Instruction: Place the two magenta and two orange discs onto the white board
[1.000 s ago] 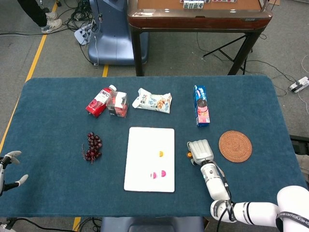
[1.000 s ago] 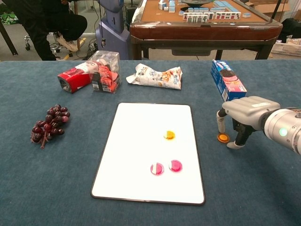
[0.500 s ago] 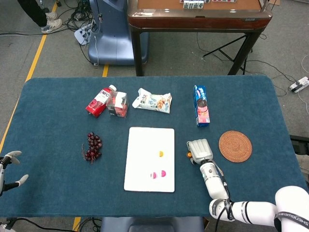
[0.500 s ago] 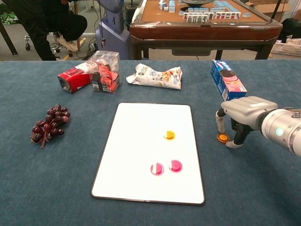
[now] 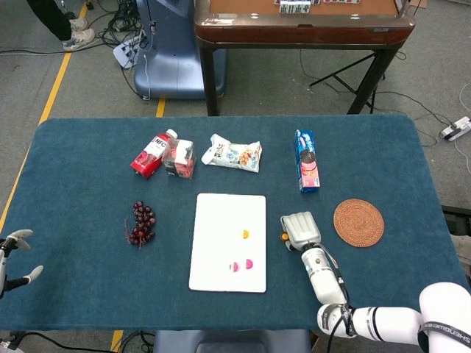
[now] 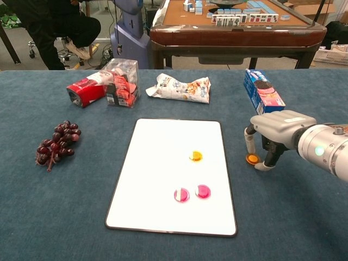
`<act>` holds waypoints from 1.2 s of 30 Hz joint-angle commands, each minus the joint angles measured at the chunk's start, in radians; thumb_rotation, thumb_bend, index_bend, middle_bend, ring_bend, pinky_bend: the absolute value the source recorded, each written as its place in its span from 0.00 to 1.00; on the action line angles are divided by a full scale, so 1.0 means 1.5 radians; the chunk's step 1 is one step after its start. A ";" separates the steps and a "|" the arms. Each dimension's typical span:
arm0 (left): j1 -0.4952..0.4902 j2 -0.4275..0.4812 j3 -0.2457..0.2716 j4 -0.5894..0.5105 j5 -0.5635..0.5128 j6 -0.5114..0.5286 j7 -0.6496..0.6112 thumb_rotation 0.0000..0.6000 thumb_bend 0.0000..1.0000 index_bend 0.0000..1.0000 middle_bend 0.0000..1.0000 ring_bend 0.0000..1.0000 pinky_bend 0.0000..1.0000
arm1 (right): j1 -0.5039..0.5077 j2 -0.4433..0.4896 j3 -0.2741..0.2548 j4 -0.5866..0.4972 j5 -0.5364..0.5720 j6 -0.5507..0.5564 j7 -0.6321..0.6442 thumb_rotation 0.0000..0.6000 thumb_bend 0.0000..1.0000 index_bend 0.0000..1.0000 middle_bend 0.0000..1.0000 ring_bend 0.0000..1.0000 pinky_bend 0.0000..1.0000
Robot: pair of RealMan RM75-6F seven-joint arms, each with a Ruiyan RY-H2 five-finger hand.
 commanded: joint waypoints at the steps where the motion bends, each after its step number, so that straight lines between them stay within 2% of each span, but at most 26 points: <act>1: 0.000 -0.001 0.000 0.000 0.000 0.000 0.001 1.00 0.03 0.36 0.47 0.40 0.54 | -0.002 0.012 0.001 -0.026 -0.012 0.011 0.003 1.00 0.26 0.52 1.00 1.00 1.00; 7: -0.002 -0.003 0.000 0.001 -0.003 -0.004 0.006 1.00 0.03 0.36 0.47 0.40 0.54 | 0.008 0.023 0.012 -0.073 -0.025 0.031 -0.013 1.00 0.26 0.52 1.00 1.00 1.00; 14: -0.001 -0.001 -0.002 0.001 -0.004 -0.002 0.000 1.00 0.03 0.36 0.47 0.40 0.54 | 0.038 0.003 0.039 -0.098 -0.011 0.045 -0.047 1.00 0.26 0.52 1.00 1.00 1.00; 24: 0.001 0.004 -0.003 0.001 -0.002 0.002 -0.011 1.00 0.03 0.36 0.47 0.40 0.54 | 0.087 -0.063 0.068 -0.051 0.034 0.038 -0.083 1.00 0.26 0.52 1.00 1.00 1.00; 36: 0.001 0.002 0.000 0.000 0.003 0.003 -0.006 1.00 0.03 0.36 0.47 0.40 0.54 | 0.123 -0.114 0.091 -0.019 0.044 0.043 -0.089 1.00 0.26 0.52 1.00 1.00 1.00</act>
